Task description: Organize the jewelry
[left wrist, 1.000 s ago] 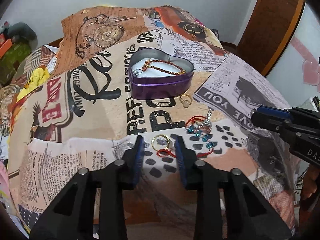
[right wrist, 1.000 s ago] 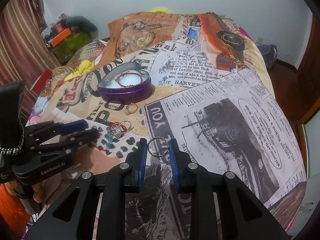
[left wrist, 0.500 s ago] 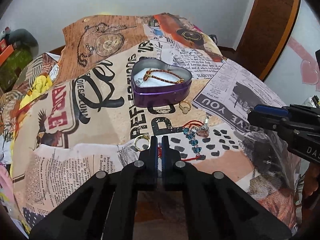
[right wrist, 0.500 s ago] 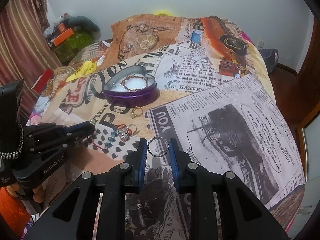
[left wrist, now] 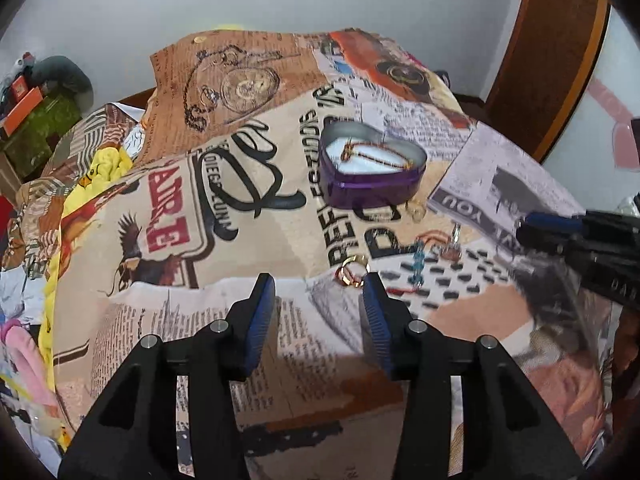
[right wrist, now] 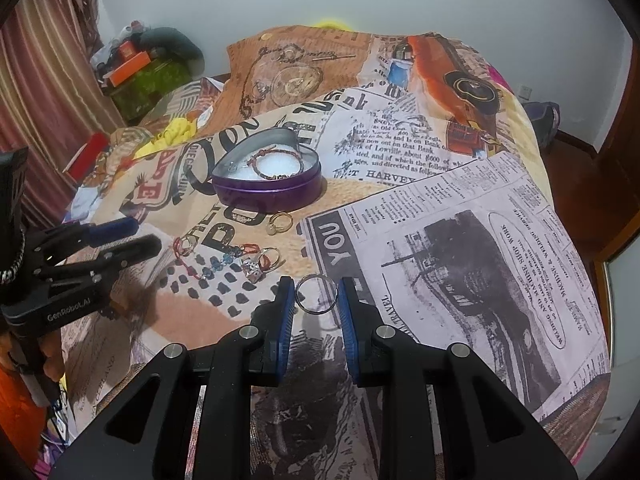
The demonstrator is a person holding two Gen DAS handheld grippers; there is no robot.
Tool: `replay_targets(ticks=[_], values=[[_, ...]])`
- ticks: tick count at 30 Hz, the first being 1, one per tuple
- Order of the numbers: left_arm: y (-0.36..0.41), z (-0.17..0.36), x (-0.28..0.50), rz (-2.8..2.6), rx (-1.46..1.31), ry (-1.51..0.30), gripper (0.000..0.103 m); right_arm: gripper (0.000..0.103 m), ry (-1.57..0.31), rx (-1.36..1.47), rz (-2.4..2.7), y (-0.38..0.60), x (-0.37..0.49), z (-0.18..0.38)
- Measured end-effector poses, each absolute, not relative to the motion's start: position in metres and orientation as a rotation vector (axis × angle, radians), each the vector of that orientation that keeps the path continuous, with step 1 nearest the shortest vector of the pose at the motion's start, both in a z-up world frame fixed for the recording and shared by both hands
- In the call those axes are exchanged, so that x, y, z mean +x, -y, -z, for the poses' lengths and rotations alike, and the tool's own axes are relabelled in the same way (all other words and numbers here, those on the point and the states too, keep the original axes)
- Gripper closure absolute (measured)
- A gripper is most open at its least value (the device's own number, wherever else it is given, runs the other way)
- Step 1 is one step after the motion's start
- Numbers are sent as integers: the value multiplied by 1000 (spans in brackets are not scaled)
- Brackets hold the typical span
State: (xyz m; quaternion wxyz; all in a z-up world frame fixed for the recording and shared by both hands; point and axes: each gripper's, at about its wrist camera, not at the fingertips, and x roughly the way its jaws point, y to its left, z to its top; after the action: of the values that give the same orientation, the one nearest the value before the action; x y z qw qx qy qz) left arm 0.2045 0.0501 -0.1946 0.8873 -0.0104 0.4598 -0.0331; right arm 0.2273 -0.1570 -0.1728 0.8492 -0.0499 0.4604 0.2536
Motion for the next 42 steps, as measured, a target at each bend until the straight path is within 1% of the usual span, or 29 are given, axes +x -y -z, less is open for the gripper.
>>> replay_targets(ticks=[7,12,13,16,18,23,42], values=[[-44,195,218,94,-48,-947,59,83,-981,-110,-541,154,229,177],[-30,211,231,94,-12,-989,60,83,-988,-110,-536,157,230,179],[-29,213,232,98,-8,-997,66,83,-989,-108,-535,158,230,179],[-27,218,230,112,-19,-994,75,83,-990,-108,-531,159,230,180],[-27,217,229,105,-16,-987,87,83,-990,-108,-531,159,230,180],[-30,212,225,118,-24,-974,87,83,-973,-116,-528,158,229,178],[-29,156,219,175,-67,-794,87,83,-904,-122,-542,151,229,153]])
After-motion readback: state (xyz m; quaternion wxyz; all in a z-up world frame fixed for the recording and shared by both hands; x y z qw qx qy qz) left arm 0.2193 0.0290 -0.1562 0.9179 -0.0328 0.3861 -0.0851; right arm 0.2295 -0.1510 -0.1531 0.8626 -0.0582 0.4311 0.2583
